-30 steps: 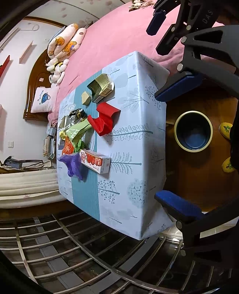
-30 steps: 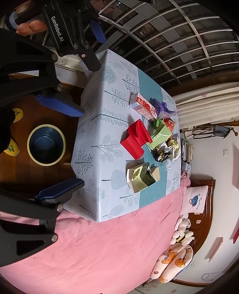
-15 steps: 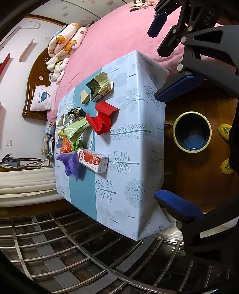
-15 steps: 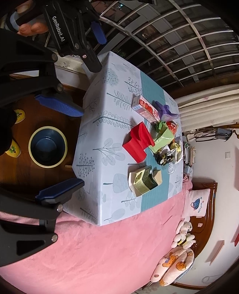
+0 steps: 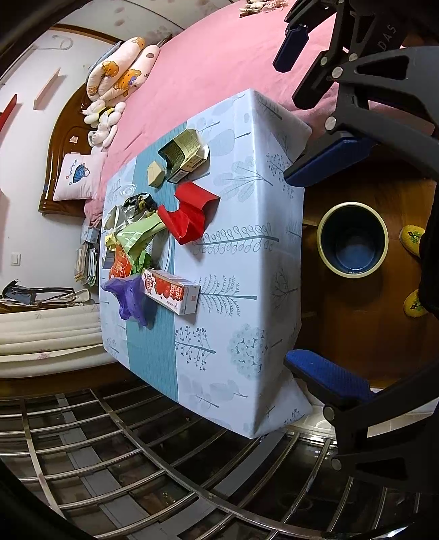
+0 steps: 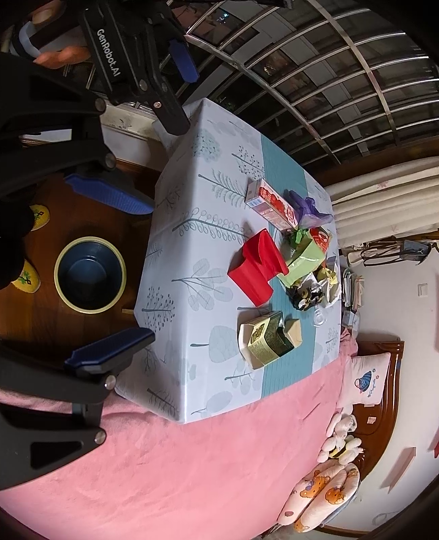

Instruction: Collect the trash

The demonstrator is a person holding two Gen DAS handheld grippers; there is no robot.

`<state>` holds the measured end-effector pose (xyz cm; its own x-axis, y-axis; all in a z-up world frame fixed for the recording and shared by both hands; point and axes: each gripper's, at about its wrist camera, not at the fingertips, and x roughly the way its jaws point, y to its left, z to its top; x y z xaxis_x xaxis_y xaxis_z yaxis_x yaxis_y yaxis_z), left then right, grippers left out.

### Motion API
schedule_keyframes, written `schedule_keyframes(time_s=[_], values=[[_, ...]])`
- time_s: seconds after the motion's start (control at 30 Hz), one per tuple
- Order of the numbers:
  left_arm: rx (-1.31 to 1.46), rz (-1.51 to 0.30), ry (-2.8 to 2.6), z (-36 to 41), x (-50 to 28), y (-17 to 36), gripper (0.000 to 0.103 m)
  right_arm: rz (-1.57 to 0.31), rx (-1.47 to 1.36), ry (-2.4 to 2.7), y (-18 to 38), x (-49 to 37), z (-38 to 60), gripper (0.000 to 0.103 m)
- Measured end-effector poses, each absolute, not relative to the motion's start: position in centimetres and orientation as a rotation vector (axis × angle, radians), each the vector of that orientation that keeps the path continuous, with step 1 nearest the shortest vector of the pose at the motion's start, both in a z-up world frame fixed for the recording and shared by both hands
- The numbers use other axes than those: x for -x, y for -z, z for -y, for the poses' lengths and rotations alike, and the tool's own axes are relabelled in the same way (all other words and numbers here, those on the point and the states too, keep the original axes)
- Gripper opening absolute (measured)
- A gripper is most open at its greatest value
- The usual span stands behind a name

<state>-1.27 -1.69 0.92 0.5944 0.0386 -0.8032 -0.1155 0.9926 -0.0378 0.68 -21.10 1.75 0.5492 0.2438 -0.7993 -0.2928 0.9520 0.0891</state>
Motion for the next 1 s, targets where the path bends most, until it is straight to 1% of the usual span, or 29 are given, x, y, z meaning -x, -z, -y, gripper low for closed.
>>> schedule_keyframes(time_s=[0.63, 0.83, 1.0], values=[[0.034, -0.961, -0.106, 1.7, -1.4, -1.5, 0.096, -0.985, 0.01, -0.34, -1.4, -3.4, 20.8, 0.07], [0.034, -0.957, -0.111, -0.3, -4.4, -1.7, 0.096, -1.004, -0.013, -0.335, -1.1, -6.1, 19.8, 0.07], [0.022, -0.974, -0.078, -2.8, -9.3, -1.5, 0.096, -1.035, -0.092, -0.301, -0.8, -10.3, 18.8, 0.07]])
